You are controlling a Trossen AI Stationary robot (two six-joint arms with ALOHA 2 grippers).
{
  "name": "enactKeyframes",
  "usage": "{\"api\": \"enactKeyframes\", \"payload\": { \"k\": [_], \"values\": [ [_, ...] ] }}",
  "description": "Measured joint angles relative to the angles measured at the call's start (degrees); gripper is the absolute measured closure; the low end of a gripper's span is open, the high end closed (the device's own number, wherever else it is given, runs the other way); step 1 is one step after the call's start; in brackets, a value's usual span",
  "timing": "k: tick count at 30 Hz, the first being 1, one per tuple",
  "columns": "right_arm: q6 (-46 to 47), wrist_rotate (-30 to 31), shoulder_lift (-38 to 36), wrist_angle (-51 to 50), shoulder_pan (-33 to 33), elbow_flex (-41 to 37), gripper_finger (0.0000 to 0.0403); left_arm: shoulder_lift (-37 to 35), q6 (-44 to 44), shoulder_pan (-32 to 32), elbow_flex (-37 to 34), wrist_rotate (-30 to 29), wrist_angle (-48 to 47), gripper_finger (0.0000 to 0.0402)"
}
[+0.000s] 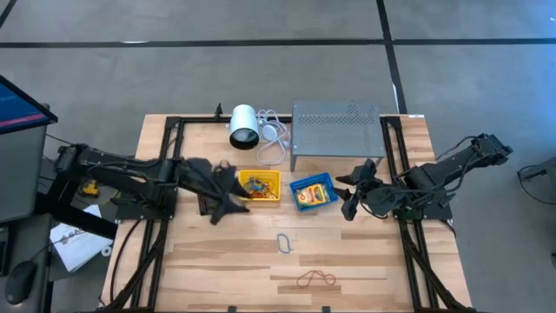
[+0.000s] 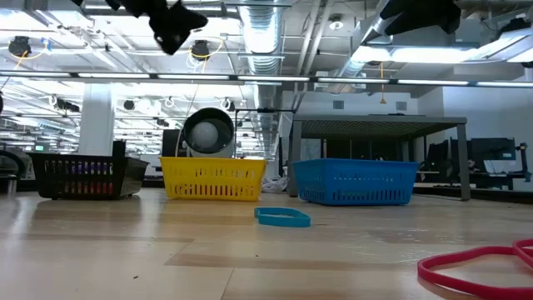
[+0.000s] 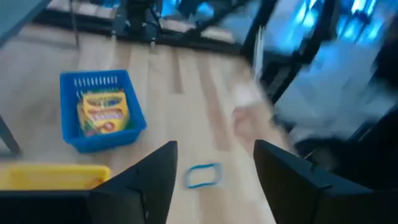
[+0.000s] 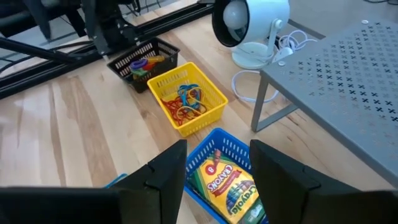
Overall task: Pick & Place Office Desk Supplies
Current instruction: Put the blue rubber band into the yellow bin
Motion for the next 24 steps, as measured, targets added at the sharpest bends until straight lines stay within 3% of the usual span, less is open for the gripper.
{"api": "enactKeyframes", "payload": {
  "k": [5,14,24],
  "values": [
    [0.1,0.0,0.0,0.7,0.5,0.0,0.0233,8.9,17.6,-5.7,3.8,-9.8,-5.0,0.0211],
    [0.6,-0.1,0.0,0.9,0.7,0.0,0.0233,23.7,25.4,-7.0,14.9,-8.7,-18.1,0.0203],
    [0.6,-0.1,0.0,0.6,1.7,0.0,0.0233,33.1,35.7,-9.2,18.4,-8.8,-20.2,0.0211]
  ]
}}
